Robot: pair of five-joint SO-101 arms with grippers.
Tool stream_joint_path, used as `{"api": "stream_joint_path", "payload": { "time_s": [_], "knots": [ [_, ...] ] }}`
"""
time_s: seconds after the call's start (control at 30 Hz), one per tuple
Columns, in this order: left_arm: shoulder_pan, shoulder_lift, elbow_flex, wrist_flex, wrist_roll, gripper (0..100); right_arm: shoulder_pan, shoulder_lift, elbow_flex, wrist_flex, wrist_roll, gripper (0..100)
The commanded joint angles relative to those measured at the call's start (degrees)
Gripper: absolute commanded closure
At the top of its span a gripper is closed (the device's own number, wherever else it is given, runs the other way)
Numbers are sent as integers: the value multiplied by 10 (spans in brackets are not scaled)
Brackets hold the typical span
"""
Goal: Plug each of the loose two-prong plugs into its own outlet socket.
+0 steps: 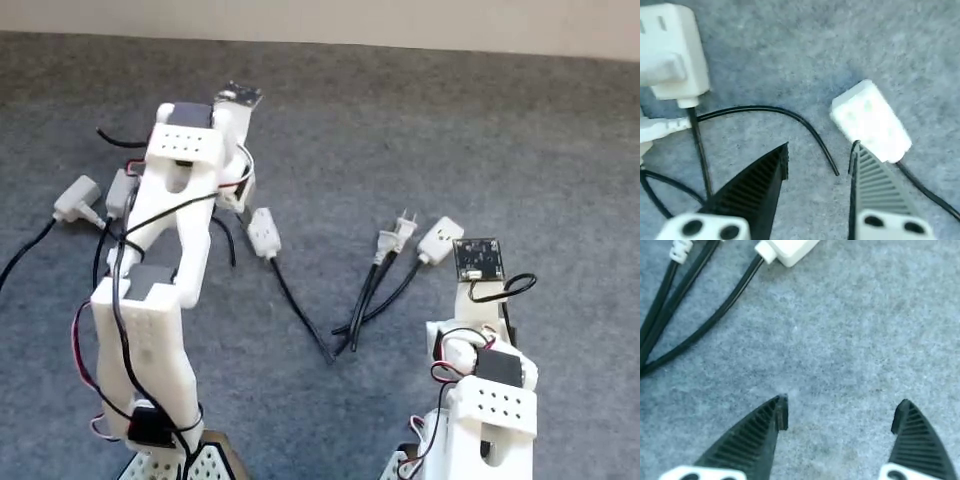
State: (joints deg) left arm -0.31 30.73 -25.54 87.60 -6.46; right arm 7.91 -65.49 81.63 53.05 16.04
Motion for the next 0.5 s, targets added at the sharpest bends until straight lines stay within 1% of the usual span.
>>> {"api": "stream_joint_path", "payload": {
  "time_s": [0.0, 0.1, 0.13, 0.27, 0.37, 0.47],
  "knots": [
    [-4, -51, -15, 7, 0, 787, -3, -8, -5, -8, 4, 674],
    [7, -68, -15, 7, 6, 786, -3, -8, -4, -8, 4, 674],
    [12, -71, -15, 7, 19, 784, -3, -8, -4, -8, 4, 674],
    [37, -65, -11, 7, 138, 786, -3, -8, -4, -8, 4, 674],
    [73, -44, -11, 8, 237, 786, -3, -8, -4, -8, 4, 674],
    [113, -15, -11, 8, 294, 786, -3, -8, -4, -8, 4, 674]
  ]
}}
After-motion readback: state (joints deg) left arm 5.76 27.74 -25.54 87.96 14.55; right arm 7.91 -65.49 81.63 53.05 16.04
